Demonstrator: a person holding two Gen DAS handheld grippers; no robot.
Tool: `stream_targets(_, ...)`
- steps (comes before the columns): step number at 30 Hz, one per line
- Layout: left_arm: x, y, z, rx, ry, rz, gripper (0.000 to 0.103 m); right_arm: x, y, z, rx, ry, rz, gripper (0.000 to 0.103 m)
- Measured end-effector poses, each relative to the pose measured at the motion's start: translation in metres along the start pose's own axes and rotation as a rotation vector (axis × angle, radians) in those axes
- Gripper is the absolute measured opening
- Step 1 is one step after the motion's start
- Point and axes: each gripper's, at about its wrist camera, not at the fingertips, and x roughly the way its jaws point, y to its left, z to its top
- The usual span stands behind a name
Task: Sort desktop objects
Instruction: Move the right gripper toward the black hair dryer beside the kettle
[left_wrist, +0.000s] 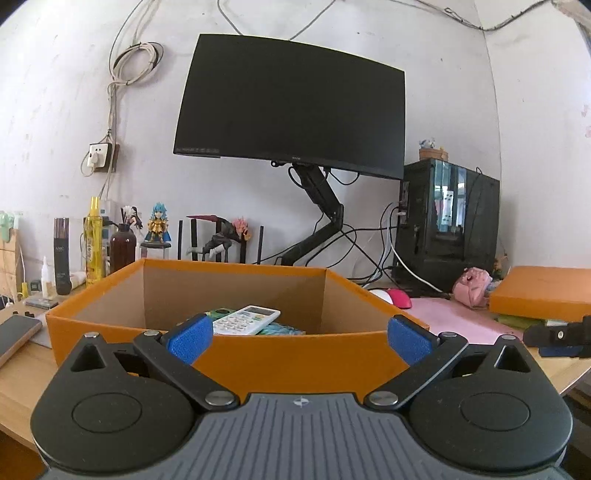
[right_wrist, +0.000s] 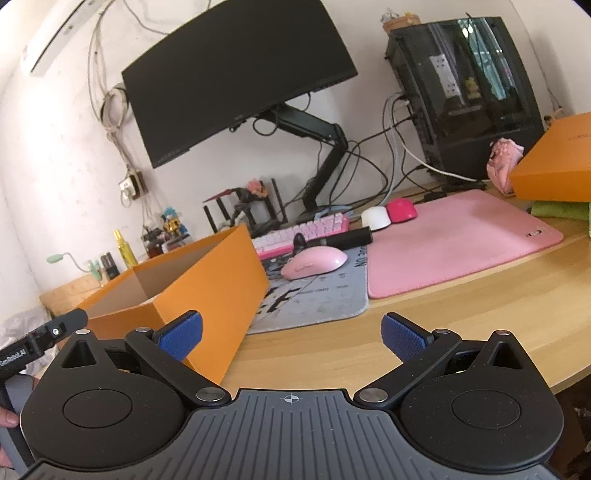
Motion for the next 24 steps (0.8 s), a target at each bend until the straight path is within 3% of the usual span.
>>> stream_targets(13, -0.006, -0.014, -0.006, 0.023, 0.000, -0.040, 0.103, -0.003, -0.007, -0.003, 0.005, 0.005, -0.045, 0.103)
stream_targets(24, 0.005, -0.037, -0.009, 0.020, 0.031, -0.124, 0.103, -0.035, -0.038, -0.004, 0.048, -0.047, -0.176, 0.103)
